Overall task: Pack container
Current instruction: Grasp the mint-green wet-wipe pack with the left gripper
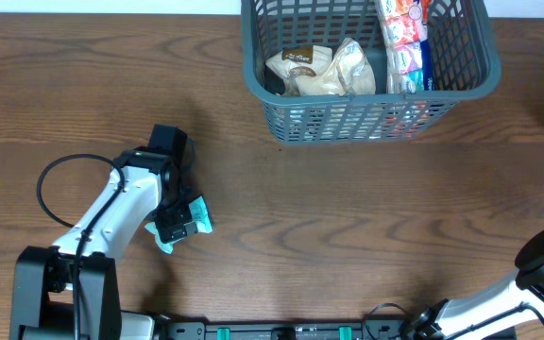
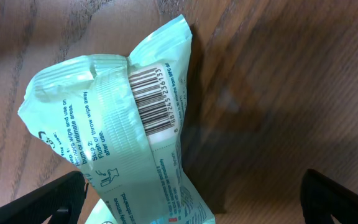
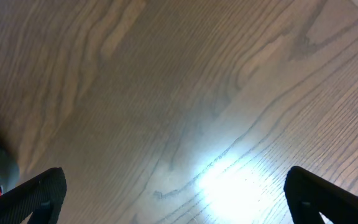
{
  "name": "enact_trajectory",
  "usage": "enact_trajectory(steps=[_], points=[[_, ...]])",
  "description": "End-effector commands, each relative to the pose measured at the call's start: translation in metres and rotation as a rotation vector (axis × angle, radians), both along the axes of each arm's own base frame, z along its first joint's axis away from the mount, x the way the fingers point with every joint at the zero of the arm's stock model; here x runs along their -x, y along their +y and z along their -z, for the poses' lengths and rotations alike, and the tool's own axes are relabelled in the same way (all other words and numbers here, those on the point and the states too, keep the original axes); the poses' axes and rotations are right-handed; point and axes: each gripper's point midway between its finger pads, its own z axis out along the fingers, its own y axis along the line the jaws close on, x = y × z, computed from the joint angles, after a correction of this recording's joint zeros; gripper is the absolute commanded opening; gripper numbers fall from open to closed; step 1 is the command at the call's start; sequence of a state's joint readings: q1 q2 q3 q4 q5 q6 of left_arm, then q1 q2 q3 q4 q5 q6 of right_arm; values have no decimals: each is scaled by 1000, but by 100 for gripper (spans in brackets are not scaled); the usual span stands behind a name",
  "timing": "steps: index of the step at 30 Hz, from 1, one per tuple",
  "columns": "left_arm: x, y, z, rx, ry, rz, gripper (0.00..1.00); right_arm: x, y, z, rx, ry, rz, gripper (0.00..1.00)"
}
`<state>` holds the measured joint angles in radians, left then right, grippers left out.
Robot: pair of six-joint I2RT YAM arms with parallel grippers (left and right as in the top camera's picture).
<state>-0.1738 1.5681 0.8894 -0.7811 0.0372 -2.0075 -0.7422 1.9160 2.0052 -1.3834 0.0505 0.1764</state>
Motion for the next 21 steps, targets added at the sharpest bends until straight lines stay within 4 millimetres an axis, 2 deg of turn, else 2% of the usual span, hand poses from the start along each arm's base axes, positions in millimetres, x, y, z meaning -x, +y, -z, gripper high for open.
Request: enact_trajectory(steps=[1, 10, 21], points=[[7, 6, 7, -28, 31, 9, 99, 3, -1, 2, -9, 2, 16, 99], [19, 2, 15, 1, 65, 9, 99, 3, -1, 2, -10, 4, 16, 99], [26, -3, 35, 43, 43, 9, 99, 4, 0, 2, -13, 7, 16, 99]])
